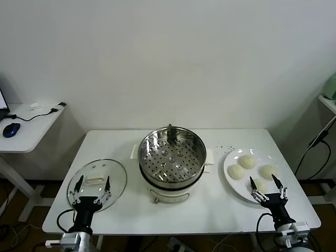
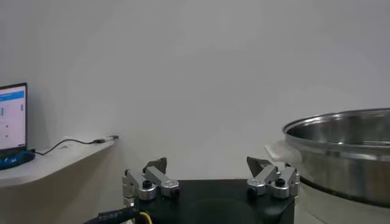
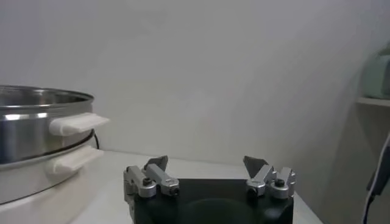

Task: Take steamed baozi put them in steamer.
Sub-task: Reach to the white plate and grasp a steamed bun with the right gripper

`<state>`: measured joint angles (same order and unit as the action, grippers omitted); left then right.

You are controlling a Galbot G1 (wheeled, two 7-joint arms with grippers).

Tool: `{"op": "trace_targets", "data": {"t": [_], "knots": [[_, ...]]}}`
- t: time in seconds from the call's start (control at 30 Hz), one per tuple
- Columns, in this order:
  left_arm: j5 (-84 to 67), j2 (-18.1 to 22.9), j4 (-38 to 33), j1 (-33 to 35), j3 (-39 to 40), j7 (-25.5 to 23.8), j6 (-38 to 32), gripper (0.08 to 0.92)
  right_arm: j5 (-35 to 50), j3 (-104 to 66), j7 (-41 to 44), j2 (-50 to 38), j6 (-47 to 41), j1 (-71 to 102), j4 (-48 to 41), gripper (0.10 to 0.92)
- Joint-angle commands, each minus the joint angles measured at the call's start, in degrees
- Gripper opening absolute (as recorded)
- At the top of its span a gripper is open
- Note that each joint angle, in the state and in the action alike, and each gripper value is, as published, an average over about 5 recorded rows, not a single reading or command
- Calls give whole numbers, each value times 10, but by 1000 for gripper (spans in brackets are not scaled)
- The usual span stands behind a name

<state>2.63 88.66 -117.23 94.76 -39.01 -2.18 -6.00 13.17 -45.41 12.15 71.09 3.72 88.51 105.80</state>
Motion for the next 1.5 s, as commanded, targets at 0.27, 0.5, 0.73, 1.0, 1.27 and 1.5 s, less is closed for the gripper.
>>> {"op": "trace_targets", "data": {"t": [0.27,0.5,0.73,1.0,1.27,1.5], "knots": [[0,-8,6,6,6,10,-4,823,-110,0,176,-236,-155,-65,-34,823],[0,-10,8,20,13,22,-12,823,-148,140,346,-430,-153,-242,-170,823],[14,-4,18,29,16,36,-27,823,-226,482,467,-474,-69,-614,-341,823],[10,-2,19,25,12,34,-23,823,-277,777,528,-370,-19,-898,-512,823],[5,-5,27,17,8,33,-11,823,-319,818,530,-230,29,-947,-686,823],[8,-7,28,-2,8,32,4,823,-359,789,531,-143,52,-943,-790,823]]}}
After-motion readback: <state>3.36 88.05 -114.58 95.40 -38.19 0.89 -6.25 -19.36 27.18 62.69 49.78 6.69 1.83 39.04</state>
